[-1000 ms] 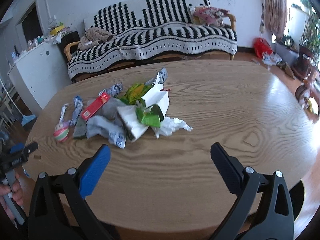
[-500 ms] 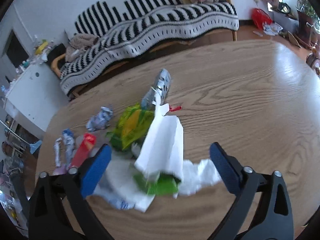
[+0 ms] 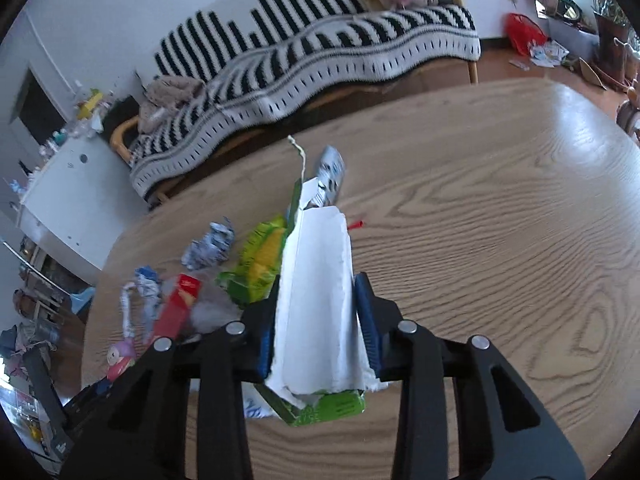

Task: Collect trash
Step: 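Grasp the white-green paper carton with the right tool while the left tool grasps the pink toy figure, then carry both items to the black bin and open both tools to drop them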

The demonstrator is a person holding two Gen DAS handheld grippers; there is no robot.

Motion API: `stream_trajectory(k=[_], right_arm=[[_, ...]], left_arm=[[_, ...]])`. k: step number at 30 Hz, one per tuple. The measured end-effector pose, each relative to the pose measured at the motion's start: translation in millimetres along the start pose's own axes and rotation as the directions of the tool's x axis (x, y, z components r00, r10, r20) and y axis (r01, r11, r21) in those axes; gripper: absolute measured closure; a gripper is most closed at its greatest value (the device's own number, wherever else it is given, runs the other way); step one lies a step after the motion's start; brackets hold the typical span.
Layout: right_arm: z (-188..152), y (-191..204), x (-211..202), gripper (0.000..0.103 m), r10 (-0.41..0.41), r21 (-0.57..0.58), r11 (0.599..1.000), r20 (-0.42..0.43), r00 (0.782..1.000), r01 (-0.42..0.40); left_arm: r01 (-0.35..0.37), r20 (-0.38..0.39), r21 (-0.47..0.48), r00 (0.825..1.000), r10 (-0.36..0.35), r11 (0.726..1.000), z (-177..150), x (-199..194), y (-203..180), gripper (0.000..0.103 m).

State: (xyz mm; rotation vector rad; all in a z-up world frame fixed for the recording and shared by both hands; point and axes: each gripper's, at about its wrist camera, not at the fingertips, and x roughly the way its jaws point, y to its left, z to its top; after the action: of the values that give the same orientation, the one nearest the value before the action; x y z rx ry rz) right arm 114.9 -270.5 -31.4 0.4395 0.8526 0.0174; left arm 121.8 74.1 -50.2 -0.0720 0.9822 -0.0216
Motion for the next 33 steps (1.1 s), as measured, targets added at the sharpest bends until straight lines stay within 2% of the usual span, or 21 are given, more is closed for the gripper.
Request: stream_trajectory(k=[4, 8, 13, 15, 16, 17, 20, 22, 25, 26, 27, 30, 32, 33], right_arm=[[-4, -14, -33, 0.068, 0.006, -0.001, 1.0, 0.028, 1.0, -0.006], [-11, -55, -79, 0.068, -0.042, -0.005, 0.999, 0.063, 0.997, 0.042], [-30, -146, -158, 0.068, -0.162, 0.056, 0.986, 0.136, 0.977, 0.155], [-39, -187, -188, 0.067, -0.23, 0.087, 0.972, 0.156, 0.961, 0.218], [-46, -207, -201, 0.067, -0.265, 0.104, 0.963, 0.163, 0.95, 0.251], [-54, -233, -217, 0.067, -0.306, 0.13, 0.949, 0.165, 0.938, 0.287], [-80, -302, -252, 0.066, -0.387, 0.219, 0.91, 0.146, 0.91, 0.352], [-95, -341, -267, 0.066, -0.417, 0.271, 0.887, 0.125, 0.9, 0.373], [-120, -402, -286, 0.066, -0.462, 0.348, 0.843, 0.081, 0.883, 0.409], [-126, -419, -289, 0.065, -0.462, 0.37, 0.834, 0.064, 0.884, 0.409], [-133, -436, -290, 0.065, -0.461, 0.389, 0.825, 0.045, 0.886, 0.409], [-153, -472, -288, 0.065, -0.463, 0.426, 0.798, -0.018, 0.886, 0.426], [-165, -496, -281, 0.065, -0.447, 0.45, 0.784, -0.07, 0.892, 0.428], [-171, -505, -275, 0.065, -0.435, 0.462, 0.778, -0.094, 0.896, 0.426]], left_arm=[[0.012, 0.073, 0.014, 0.997, -0.013, 1.0, 2, -28, -11, 0.053], [0.039, 0.121, 0.075, 0.991, -0.048, 0.996, 0, -47, -41, 0.053], [0.139, 0.147, 0.194, 0.975, -0.169, 0.971, -10, -74, -118, 0.053], [0.192, 0.154, 0.276, 0.958, -0.241, 0.942, -21, -88, -167, 0.053], [0.216, 0.151, 0.312, 0.95, -0.273, 0.925, -28, -94, -189, 0.053], [0.264, 0.134, 0.361, 0.934, -0.33, 0.894, -38, -100, -223, 0.053], [0.366, 0.067, 0.448, 0.896, -0.439, 0.815, -67, -109, -299, 0.053], [0.446, -0.01, 0.504, 0.86, -0.511, 0.74, -97, -111, -361, 0.053], [0.561, -0.156, 0.531, 0.802, -0.577, 0.635, -149, -107, -451, 0.053], [0.579, -0.183, 0.535, 0.791, -0.584, 0.615, -160, -105, -467, 0.053], [0.608, -0.233, 0.543, 0.772, -0.592, 0.579, -182, -101, -496, 0.053], [0.666, -0.348, 0.545, 0.733, -0.585, 0.51, -230, -80, -558, 0.053], [0.674, -0.396, 0.555, 0.73, -0.557, 0.489, -262, -66, -592, 0.053], [0.674, -0.411, 0.554, 0.732, -0.543, 0.489, -270, -54, -604, 0.053]])
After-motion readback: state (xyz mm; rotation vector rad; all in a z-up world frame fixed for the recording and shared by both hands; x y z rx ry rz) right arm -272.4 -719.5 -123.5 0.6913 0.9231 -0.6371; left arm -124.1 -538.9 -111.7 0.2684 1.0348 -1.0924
